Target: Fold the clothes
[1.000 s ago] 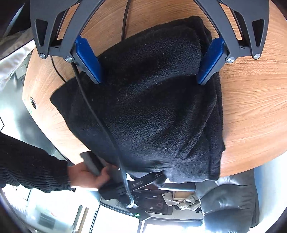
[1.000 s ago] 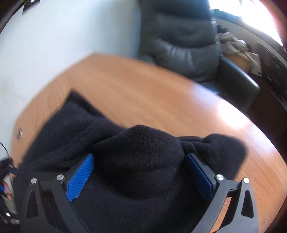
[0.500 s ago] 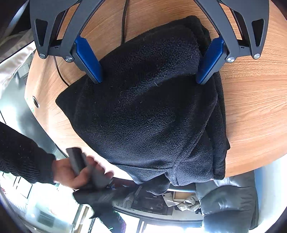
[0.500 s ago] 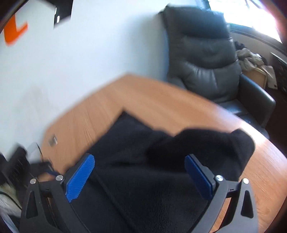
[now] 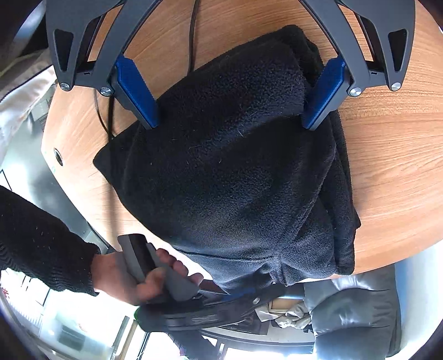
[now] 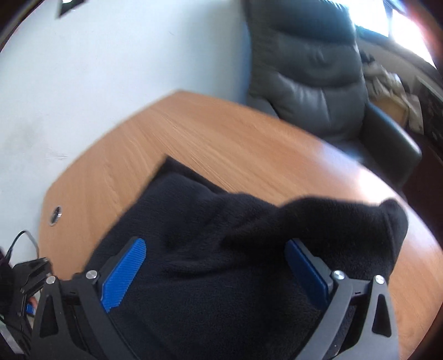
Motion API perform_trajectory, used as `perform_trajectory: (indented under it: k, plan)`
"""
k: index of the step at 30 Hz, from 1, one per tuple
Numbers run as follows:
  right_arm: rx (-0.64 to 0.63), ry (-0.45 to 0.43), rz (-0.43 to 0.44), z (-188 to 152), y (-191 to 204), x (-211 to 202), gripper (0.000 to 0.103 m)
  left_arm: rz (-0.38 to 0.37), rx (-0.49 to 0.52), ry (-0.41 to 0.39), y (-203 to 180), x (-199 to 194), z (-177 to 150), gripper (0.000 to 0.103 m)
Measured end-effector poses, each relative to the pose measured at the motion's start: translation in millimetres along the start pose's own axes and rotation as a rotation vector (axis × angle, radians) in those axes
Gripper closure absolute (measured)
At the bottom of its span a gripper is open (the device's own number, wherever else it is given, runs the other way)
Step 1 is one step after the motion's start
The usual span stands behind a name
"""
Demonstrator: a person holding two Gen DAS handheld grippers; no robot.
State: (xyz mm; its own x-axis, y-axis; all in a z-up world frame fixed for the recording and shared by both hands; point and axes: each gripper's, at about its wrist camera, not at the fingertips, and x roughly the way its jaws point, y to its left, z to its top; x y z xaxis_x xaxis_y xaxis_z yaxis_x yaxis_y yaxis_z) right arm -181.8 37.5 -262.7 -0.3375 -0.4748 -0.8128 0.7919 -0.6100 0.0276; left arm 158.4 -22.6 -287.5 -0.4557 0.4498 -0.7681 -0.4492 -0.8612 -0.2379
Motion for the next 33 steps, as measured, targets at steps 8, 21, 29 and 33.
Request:
perform_trajectory:
  k: [8,21,29,33]
  plan:
    - [-0.233,0.021,0.124,31.9,5.5,17.4,0.001,0.007,0.007,-0.021,-6.1,2.6,-8.2,0.000]
    - [-0.090,0.167,0.557,38.2,-33.7,19.5,0.079,-0.028,0.002,-0.049,-7.7,-5.9,-16.1,0.000]
    - [-0.025,0.061,0.546,49.9,-27.1,38.5,0.084,-0.028,-0.013,-0.064,-5.4,-3.1,-14.3,0.000]
    - [0.181,-0.012,0.558,52.9,-39.6,59.6,0.091,-0.026,-0.005,-0.064,-5.3,-0.7,-11.3,0.000]
